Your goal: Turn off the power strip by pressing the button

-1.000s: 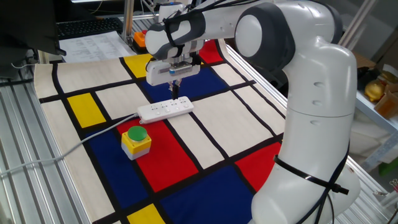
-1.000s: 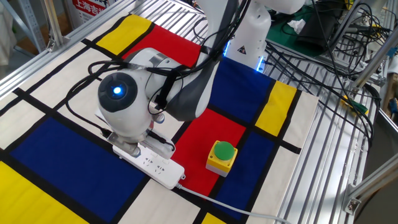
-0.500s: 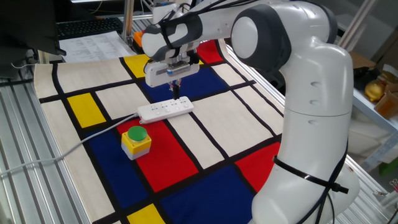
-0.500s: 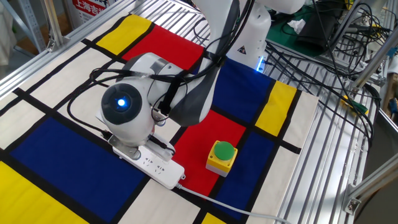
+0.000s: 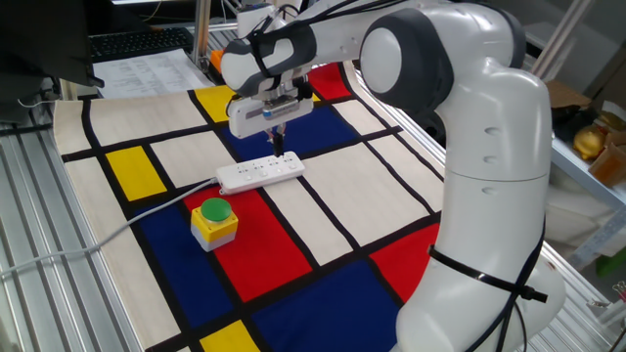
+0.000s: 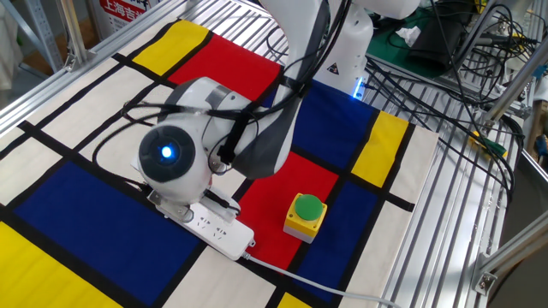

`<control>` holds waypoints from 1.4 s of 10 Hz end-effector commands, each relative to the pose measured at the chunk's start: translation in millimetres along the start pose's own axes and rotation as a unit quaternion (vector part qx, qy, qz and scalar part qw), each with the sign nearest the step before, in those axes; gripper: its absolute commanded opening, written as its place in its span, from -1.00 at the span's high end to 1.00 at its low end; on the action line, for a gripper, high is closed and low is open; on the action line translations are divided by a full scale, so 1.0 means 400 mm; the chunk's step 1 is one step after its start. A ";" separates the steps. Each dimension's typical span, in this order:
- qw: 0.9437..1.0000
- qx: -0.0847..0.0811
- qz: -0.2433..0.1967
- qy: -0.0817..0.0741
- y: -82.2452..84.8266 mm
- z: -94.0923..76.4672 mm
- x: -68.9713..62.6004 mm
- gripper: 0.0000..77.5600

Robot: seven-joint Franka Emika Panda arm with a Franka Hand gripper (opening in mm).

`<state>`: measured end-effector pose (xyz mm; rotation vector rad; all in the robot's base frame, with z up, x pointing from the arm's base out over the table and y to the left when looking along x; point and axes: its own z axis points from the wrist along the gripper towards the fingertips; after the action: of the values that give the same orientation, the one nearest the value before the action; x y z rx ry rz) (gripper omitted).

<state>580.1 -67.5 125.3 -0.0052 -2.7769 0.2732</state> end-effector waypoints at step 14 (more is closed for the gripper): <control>1.000 0.025 0.010 0.010 -0.005 0.082 -0.018 1.00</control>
<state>574.7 -75.7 92.5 -0.0221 -2.7522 0.3413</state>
